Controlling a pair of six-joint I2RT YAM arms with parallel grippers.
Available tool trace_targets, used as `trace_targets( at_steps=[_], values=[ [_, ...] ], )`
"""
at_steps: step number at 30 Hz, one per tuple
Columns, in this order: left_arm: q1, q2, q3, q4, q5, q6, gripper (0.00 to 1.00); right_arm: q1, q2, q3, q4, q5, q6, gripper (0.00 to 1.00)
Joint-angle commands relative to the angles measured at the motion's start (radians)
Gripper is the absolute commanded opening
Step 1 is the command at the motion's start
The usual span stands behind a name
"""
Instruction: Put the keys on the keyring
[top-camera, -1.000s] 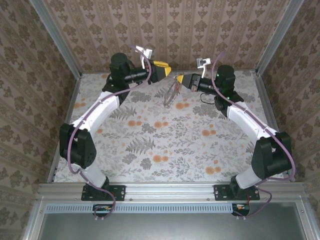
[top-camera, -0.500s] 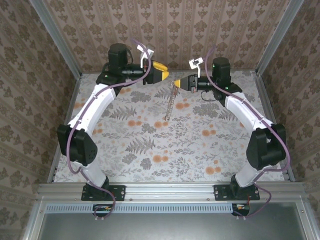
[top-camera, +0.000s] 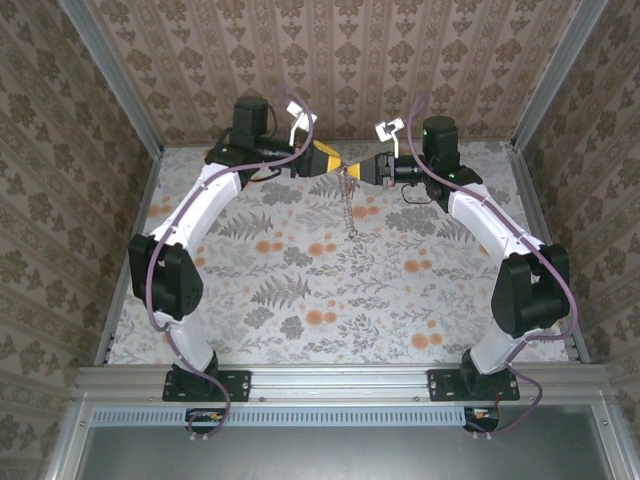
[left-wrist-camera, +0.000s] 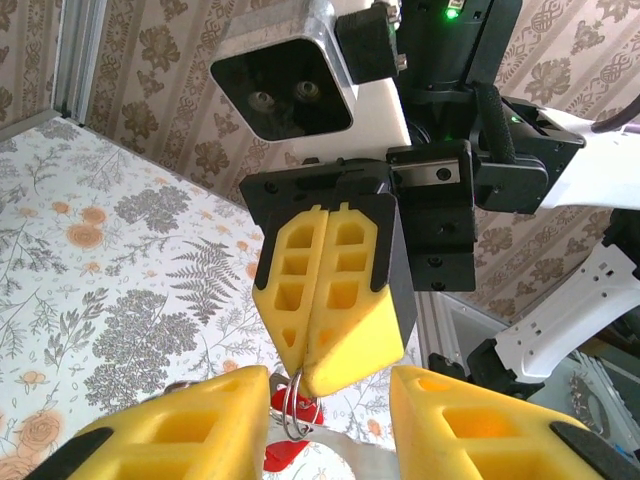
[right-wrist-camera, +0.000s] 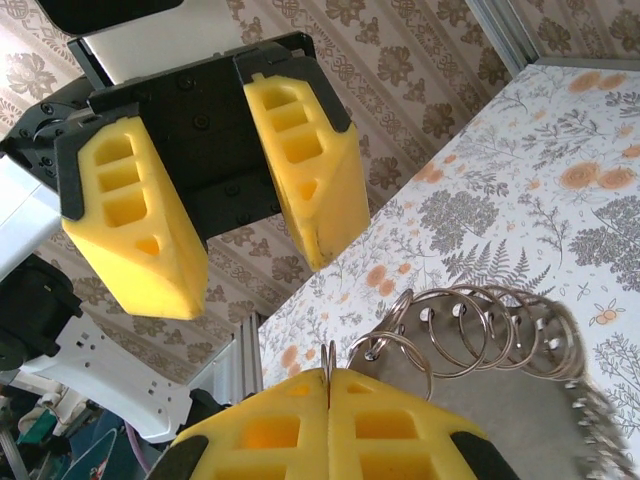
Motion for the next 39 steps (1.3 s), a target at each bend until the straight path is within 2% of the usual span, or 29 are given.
trace_targets(
  at_steps=[1, 19, 28, 39],
  values=[
    [-0.001, 0.018, 0.034, -0.026, 0.032, 0.031, 0.36, -0.005, 0.008, 0.042, 0.003, -0.039, -0.018, 0.0],
    [-0.033, 0.056, 0.061, -0.069, 0.024, 0.057, 0.34, -0.007, 0.002, 0.038, 0.003, -0.034, -0.017, 0.0],
    [-0.033, 0.056, 0.059, -0.087, 0.033, 0.074, 0.23, -0.008, 0.004, 0.038, 0.003, -0.028, -0.018, 0.0],
    [-0.033, 0.051, 0.042, -0.094, 0.044, 0.087, 0.29, -0.012, 0.005, 0.037, 0.004, -0.023, -0.015, 0.0]
  ],
)
